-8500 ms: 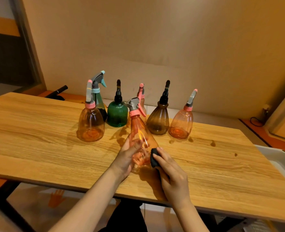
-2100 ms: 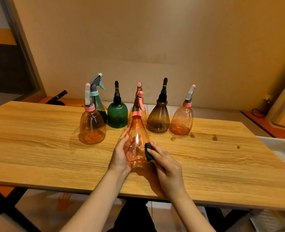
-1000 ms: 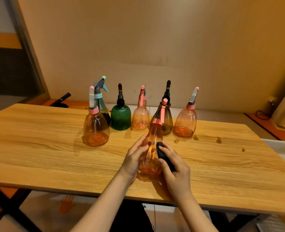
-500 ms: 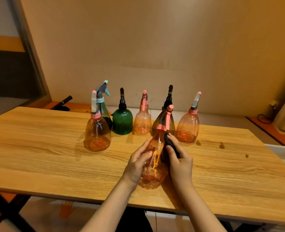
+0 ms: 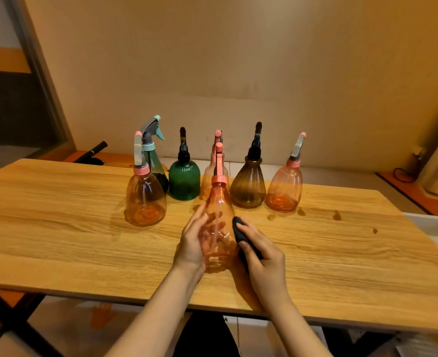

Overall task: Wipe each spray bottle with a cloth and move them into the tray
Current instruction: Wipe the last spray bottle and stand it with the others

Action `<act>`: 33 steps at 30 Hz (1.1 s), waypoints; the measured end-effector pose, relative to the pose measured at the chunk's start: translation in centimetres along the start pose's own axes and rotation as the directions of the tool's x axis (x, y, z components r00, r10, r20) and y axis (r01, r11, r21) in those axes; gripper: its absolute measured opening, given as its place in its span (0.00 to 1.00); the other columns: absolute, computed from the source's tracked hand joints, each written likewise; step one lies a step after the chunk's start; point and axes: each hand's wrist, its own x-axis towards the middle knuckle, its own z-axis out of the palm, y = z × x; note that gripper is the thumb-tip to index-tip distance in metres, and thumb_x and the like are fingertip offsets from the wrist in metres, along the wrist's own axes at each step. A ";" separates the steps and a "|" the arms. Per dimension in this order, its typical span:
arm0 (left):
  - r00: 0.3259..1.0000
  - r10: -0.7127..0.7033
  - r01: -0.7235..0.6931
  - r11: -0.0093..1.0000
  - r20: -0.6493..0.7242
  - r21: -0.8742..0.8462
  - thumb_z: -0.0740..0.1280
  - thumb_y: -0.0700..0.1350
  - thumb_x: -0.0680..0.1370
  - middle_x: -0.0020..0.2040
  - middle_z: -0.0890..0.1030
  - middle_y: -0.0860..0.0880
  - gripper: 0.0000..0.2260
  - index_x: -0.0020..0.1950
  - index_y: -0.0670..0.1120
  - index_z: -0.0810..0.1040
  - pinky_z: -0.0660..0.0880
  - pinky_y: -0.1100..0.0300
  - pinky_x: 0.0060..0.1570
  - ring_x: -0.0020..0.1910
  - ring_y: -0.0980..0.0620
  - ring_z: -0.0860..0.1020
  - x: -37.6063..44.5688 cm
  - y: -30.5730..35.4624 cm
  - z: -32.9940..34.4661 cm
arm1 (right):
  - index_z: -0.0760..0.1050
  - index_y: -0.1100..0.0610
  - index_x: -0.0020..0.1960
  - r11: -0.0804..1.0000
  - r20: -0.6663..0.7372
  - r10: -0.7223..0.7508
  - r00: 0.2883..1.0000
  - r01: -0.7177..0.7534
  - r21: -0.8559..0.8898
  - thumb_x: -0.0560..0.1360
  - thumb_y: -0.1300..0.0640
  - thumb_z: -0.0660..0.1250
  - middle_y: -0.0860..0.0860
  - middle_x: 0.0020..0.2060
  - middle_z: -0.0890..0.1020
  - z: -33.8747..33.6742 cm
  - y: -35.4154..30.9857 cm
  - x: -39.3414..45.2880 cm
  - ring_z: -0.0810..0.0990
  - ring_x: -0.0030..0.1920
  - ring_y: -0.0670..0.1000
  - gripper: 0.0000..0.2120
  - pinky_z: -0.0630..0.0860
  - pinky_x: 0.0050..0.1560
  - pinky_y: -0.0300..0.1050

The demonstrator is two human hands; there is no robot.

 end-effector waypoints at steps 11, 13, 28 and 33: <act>0.991 -0.108 0.111 0.993 0.073 -0.036 0.77 0.63 0.59 0.58 0.81 0.39 0.42 0.68 0.46 0.73 0.81 0.51 0.45 0.52 0.43 0.82 -0.5 0.4 0.1 | 0.70 0.50 0.65 0.992 -0.005 -0.100 0.995 0.100 -0.075 0.71 0.70 0.64 0.44 0.64 0.73 0.0 -0.1 -0.3 0.71 0.66 0.45 0.26 0.67 0.66 0.40; 0.988 -0.102 0.101 0.995 0.115 0.016 0.81 0.63 0.52 0.58 0.81 0.42 0.48 0.68 0.50 0.71 0.81 0.52 0.45 0.55 0.44 0.82 -0.3 0.1 0.1 | 0.72 0.51 0.64 0.993 -0.042 -0.096 0.994 0.093 -0.068 0.71 0.70 0.64 0.46 0.63 0.74 -0.3 -0.1 -0.3 0.71 0.66 0.45 0.25 0.68 0.66 0.41; 0.985 -0.041 0.036 0.999 0.168 0.032 0.69 0.44 0.69 0.56 0.82 0.40 0.28 0.69 0.48 0.71 0.80 0.54 0.45 0.53 0.43 0.81 -0.3 -0.2 -0.2 | 0.72 0.48 0.63 0.967 0.107 -0.202 0.974 0.215 -0.137 0.73 0.63 0.59 0.35 0.67 0.68 0.0 -0.3 -0.6 0.68 0.68 0.47 0.21 0.63 0.68 0.39; 0.963 -0.089 0.018 0.964 0.256 0.265 0.75 0.50 0.61 0.61 0.80 0.44 0.40 0.73 0.52 0.67 0.76 0.46 0.59 0.60 0.43 0.78 -0.2 -0.7 -0.3 | 0.76 0.51 0.61 1.000 -0.065 0.015 0.998 -0.014 0.013 0.71 0.66 0.64 0.31 0.60 0.74 -0.9 0.1 0.3 0.73 0.63 0.40 0.21 0.68 0.62 0.33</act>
